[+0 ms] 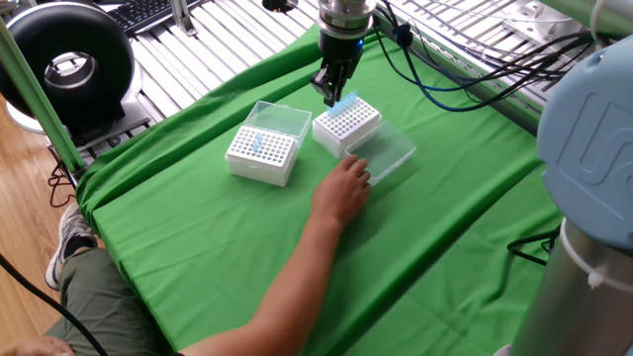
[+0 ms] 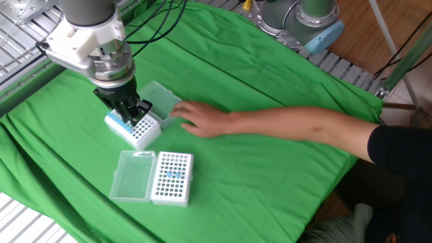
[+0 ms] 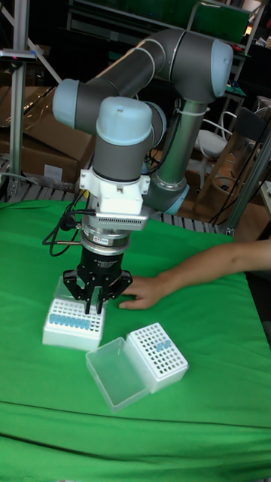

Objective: Insert a medium pipette tip into the holder for medium pipette tips

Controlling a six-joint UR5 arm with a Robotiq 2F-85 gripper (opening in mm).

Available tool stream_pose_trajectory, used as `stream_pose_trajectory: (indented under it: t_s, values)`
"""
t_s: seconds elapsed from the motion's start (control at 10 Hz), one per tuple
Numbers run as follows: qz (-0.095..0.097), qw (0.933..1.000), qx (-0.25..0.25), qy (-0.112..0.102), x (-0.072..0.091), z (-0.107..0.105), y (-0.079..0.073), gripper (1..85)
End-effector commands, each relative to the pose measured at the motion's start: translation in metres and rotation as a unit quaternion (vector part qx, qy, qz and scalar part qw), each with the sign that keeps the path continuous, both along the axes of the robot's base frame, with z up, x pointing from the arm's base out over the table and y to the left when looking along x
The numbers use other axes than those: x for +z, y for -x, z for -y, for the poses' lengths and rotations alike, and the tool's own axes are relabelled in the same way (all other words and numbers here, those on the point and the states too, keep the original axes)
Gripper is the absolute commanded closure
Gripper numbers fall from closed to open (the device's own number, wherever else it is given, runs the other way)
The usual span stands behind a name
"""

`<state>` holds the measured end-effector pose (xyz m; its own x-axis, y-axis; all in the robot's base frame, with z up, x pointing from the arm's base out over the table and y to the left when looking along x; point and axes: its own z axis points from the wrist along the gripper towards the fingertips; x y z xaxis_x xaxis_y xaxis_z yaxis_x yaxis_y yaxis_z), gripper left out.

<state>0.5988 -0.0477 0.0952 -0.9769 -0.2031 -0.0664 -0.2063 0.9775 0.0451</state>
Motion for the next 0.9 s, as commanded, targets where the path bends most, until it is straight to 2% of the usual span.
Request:
stream_pose_trajectory:
  t_s: [0.0, 0.3, 0.5, 0.8]
  values:
    - [-0.005, 0.9995, -0.027, -0.013, 0.003, -0.021, -0.001, 59.7]
    - [-0.014, 0.9971, -0.072, -0.021, 0.013, -0.067, -0.006, 61.0]
    - [-0.006, 0.9949, -0.098, -0.023, 0.008, -0.101, -0.016, 61.0]
    - [-0.003, 0.9895, -0.140, -0.034, 0.002, -0.136, -0.029, 61.3]
